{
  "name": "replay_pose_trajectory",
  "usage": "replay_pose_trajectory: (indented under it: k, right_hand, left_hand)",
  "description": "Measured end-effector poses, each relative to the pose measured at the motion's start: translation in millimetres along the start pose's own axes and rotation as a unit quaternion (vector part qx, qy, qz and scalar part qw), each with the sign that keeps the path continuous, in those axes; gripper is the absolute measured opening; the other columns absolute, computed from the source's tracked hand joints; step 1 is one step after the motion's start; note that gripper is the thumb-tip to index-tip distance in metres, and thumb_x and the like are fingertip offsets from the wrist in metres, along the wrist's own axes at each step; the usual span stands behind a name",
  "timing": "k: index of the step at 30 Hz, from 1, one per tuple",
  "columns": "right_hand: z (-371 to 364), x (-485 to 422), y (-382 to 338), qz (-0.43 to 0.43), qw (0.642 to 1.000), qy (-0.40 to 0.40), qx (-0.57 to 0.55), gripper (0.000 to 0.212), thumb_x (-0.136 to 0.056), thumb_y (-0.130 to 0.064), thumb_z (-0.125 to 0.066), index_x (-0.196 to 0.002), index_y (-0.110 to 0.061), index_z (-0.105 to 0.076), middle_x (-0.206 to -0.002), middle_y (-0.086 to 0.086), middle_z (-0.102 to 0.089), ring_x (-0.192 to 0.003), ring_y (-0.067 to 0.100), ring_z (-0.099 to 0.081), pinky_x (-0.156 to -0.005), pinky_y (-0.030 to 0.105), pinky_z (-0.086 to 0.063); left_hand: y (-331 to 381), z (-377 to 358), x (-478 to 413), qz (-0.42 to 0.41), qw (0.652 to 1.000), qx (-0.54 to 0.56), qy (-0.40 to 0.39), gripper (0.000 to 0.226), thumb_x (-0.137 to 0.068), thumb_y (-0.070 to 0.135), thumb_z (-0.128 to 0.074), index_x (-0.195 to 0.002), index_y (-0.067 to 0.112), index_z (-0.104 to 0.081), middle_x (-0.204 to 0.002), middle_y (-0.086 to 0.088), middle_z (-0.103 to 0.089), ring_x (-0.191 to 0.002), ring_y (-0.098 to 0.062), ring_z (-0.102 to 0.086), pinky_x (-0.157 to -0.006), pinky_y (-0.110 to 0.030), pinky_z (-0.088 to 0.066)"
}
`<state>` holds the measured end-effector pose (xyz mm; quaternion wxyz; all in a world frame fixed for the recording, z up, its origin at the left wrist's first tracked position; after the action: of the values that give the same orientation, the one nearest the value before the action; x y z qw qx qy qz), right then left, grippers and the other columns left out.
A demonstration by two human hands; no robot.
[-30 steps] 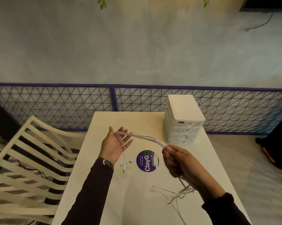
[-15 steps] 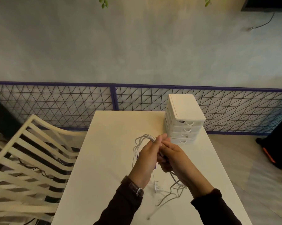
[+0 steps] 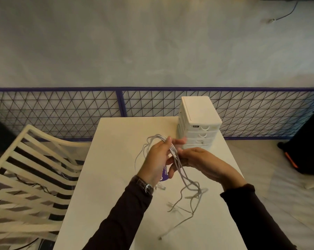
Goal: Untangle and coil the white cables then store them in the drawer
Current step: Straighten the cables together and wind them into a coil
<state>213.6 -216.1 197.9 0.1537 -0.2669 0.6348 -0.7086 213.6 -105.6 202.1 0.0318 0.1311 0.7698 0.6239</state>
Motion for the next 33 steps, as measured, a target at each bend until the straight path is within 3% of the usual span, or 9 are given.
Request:
replay_pose_trajectory:
  k: [3, 8, 13, 16, 19, 23, 27, 29, 33]
  right_hand:
    - [0, 3, 6, 0.0, 0.999, -0.029, 0.021, 0.04, -0.092, -0.032, -0.046, -0.099, 0.003, -0.065, -0.07, 0.003, -0.071, -0.079, 0.031, -0.063, -0.086, 0.036, -0.048]
    - [2, 5, 1, 0.046, 0.998, -0.01, -0.033, 0.029, -0.093, -0.025, -0.045, -0.096, -0.007, -0.068, -0.061, 0.001, -0.066, -0.073, 0.031, -0.06, -0.082, 0.035, -0.049]
    - [8, 9, 7, 0.038, 0.994, -0.027, -0.095, 0.029, -0.092, -0.016, -0.044, -0.109, -0.001, -0.062, -0.069, -0.001, -0.067, -0.074, 0.021, -0.062, -0.079, 0.037, -0.048]
    - [11, 14, 15, 0.033, 0.992, -0.048, -0.117, 0.035, -0.087, -0.003, -0.044, -0.12, 0.001, -0.054, -0.081, -0.001, -0.069, -0.079, 0.015, -0.062, -0.076, 0.029, -0.047]
    - [14, 19, 27, 0.028, 0.987, -0.053, -0.148, 0.045, -0.079, 0.006, -0.044, -0.122, -0.003, -0.055, -0.099, 0.012, -0.069, -0.095, 0.024, -0.063, -0.082, 0.027, -0.051]
    - [37, 20, 53, -0.017, 0.977, 0.088, -0.195, 0.037, -0.079, 0.007, -0.057, -0.111, -0.01, -0.063, -0.113, 0.018, -0.068, -0.102, 0.028, -0.065, -0.087, 0.034, -0.051]
    - [68, 30, 90, -0.078, 0.941, 0.312, -0.108, 0.019, -0.083, 0.008, -0.061, -0.099, -0.002, -0.066, -0.086, 0.017, -0.069, -0.071, 0.018, -0.072, -0.073, 0.028, -0.059]
    - [74, 36, 108, -0.088, 0.916, 0.348, -0.179, 0.018, -0.085, 0.009, -0.057, -0.101, 0.005, -0.063, -0.076, 0.013, -0.063, -0.054, 0.013, -0.065, -0.058, 0.023, -0.058]
    - [81, 47, 137, -0.131, 0.893, 0.351, -0.249, 0.02, -0.083, 0.001, -0.063, -0.102, 0.002, -0.065, -0.068, 0.004, -0.045, -0.037, 0.005, -0.033, -0.034, 0.015, -0.03]
  left_hand:
    - [16, 13, -8, -0.004, 0.999, 0.024, 0.026, 0.041, -0.101, 0.028, -0.026, -0.077, 0.018, -0.058, -0.117, -0.004, -0.068, -0.119, -0.017, -0.056, -0.11, -0.044, -0.03]
    - [34, 29, -19, -0.004, 0.992, 0.122, 0.035, 0.039, -0.101, 0.028, -0.025, -0.071, 0.017, -0.046, -0.094, -0.011, -0.074, -0.099, -0.02, -0.069, -0.092, -0.033, -0.046]
    - [46, 60, -29, -0.009, 0.977, 0.198, 0.081, 0.04, -0.102, 0.029, -0.023, -0.068, 0.018, -0.042, -0.083, -0.009, -0.076, -0.086, -0.021, -0.072, -0.092, -0.035, -0.046]
    - [54, 78, -31, -0.024, 0.969, 0.218, 0.111, 0.041, -0.102, 0.029, -0.023, -0.067, 0.017, -0.042, -0.08, -0.009, -0.075, -0.08, -0.02, -0.073, -0.093, -0.035, -0.047]
    - [55, 87, -31, -0.031, 0.968, 0.213, 0.129, 0.041, -0.102, 0.029, -0.022, -0.067, 0.017, -0.041, -0.079, -0.008, -0.075, -0.078, -0.019, -0.073, -0.093, -0.035, -0.048]
    - [52, 95, -32, -0.031, 0.964, 0.224, 0.14, 0.042, -0.102, 0.028, -0.022, -0.066, 0.017, -0.04, -0.079, -0.008, -0.076, -0.078, -0.019, -0.073, -0.094, -0.035, -0.047]
    - [47, 106, -33, -0.03, 0.96, 0.235, 0.151, 0.042, -0.102, 0.029, -0.022, -0.066, 0.017, -0.04, -0.079, -0.008, -0.076, -0.079, -0.018, -0.073, -0.095, -0.036, -0.047]
    - [47, 114, -34, -0.035, 0.956, 0.245, 0.16, 0.041, -0.102, 0.029, -0.022, -0.067, 0.017, -0.04, -0.08, -0.008, -0.076, -0.081, -0.018, -0.073, -0.094, -0.037, -0.048]
    - [49, 131, -35, -0.045, 0.95, 0.252, 0.176, 0.04, -0.102, 0.029, -0.023, -0.067, 0.018, -0.04, -0.082, -0.007, -0.076, -0.085, -0.018, -0.073, -0.09, -0.036, -0.053]
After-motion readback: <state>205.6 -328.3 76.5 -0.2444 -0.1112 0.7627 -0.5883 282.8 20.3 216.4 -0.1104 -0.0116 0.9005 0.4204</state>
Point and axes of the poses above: each hand's wrist, its own x-axis away from the middle knuckle, its own z-axis out of the back of the hand, y = z × x, the point moved 5 cm from there along -x, towards the middle knuckle
